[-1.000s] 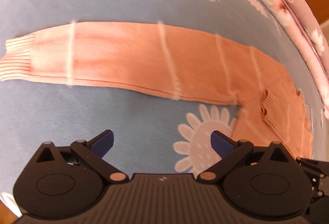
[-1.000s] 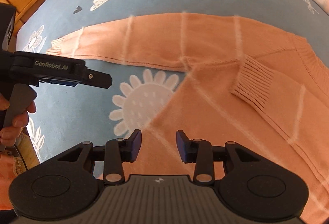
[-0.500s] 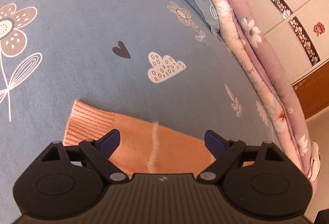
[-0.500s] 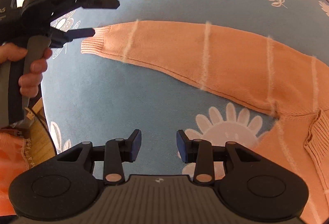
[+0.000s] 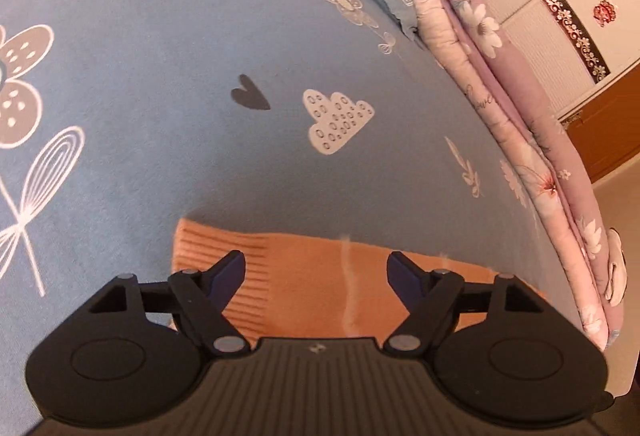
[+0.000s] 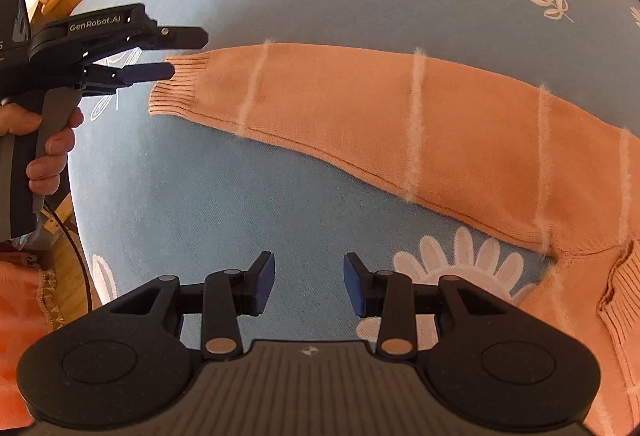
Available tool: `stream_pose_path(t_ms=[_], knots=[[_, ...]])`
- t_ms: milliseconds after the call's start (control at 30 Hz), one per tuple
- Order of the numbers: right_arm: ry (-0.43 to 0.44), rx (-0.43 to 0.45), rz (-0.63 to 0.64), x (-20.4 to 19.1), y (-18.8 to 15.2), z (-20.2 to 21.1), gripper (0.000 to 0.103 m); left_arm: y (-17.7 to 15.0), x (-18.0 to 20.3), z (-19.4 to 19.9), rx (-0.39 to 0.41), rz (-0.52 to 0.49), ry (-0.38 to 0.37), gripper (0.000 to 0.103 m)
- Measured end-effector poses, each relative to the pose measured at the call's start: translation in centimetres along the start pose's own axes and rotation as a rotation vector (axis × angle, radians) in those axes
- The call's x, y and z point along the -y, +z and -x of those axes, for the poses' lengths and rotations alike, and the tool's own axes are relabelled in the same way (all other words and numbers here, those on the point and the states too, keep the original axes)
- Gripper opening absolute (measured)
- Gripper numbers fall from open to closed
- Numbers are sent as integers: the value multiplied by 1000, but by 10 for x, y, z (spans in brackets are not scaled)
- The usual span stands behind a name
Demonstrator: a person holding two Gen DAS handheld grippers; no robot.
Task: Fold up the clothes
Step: 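Move the open left gripper to the cuff of the other sleeve, then close the left gripper on the ribbed cuff of the outstretched sleeve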
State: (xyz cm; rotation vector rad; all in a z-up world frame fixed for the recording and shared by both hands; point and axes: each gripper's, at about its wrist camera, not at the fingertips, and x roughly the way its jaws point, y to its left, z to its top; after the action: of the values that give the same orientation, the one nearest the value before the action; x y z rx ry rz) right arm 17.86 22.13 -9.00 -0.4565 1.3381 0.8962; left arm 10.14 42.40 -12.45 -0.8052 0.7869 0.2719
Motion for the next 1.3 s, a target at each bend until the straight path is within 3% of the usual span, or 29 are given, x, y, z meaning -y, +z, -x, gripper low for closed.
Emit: stream_pose_path(t_ms=[133,300,367,533,633,800,933,1067,1100,1133,1300], knots=[[-11,0,42,-13,4,-1,43,7,-11,-13,-15,-27,44,77],[-50,61,112,-29,9,4,43,10,-16,14,36,-19,121,78],[-102,89,212,-46,13,1,43,7,-21,26,41,39,110,78],[-184,125,474,-91,26,-21,43,-8,-44,44,-25,282,192,78],[-234,168,664,-120,31,-38,42,-17,-62,56,-17,447,182,78],[-286,215,985,-159,37,-71,40,-26,-82,69,36,535,206,78],[-322,239,1154,-177,37,-93,40,-31,-95,73,52,583,185,79],[-363,207,1225,-183,40,-112,38,-36,-103,73,58,639,133,79],[-369,206,1244,-183,39,-114,33,-37,-104,72,60,648,116,79],[-383,199,1259,-184,39,-116,10,-39,-104,72,62,657,99,80],[-395,228,1220,-183,45,-109,10,-41,-104,63,42,692,11,82]])
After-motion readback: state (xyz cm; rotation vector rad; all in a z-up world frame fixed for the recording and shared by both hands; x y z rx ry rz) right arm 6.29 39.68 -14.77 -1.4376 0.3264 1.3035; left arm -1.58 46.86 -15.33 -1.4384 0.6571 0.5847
